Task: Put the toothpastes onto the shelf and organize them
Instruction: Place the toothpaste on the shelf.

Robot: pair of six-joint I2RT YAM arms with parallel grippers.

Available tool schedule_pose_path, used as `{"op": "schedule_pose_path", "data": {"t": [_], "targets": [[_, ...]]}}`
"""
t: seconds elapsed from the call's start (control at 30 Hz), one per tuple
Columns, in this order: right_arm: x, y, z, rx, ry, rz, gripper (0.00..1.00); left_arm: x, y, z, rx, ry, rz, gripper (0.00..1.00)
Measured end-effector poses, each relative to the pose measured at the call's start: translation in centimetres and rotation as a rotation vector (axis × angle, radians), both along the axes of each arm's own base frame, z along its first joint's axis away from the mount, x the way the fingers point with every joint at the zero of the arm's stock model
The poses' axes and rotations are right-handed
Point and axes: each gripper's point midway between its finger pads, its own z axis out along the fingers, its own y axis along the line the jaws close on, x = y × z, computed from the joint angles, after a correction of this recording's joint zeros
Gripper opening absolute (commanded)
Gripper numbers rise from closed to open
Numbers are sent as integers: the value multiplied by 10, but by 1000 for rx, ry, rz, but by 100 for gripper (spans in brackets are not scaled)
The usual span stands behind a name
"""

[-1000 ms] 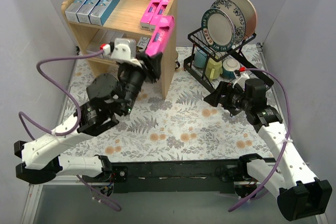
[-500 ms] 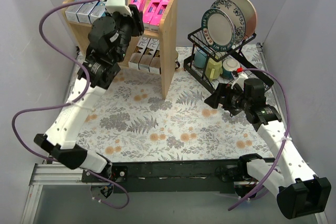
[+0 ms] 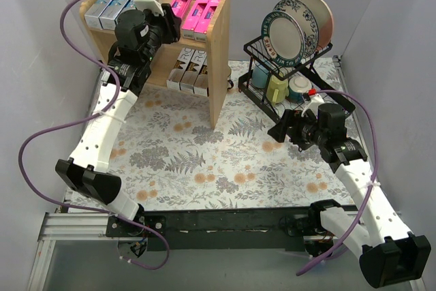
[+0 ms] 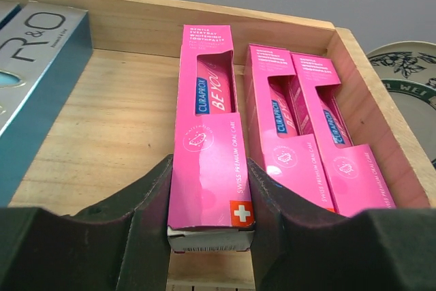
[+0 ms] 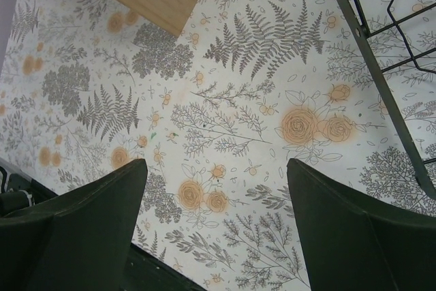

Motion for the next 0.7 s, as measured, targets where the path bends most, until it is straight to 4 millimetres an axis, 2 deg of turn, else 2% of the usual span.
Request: {"op": "schedule_pose_path", "data": {"t": [0.03, 0.17, 0.3, 0.4, 0.7], "targets": [[0, 0, 0, 0, -1, 0, 92, 0, -2, -2, -5, 2, -11, 42], [0, -1, 0, -5, -7, -5, 92, 2, -7, -5, -23, 1, -30, 52], [-1, -3, -2, -9, -7, -8, 91, 5, -4, -4, -44, -12, -18, 61], [-1, -3, -2, -9, -8, -9, 91, 6, 0, -4, -57, -16, -1, 63], [-2, -3, 1, -7, -19, -11, 91, 2, 5, 3, -202, -45, 24, 59]]}}
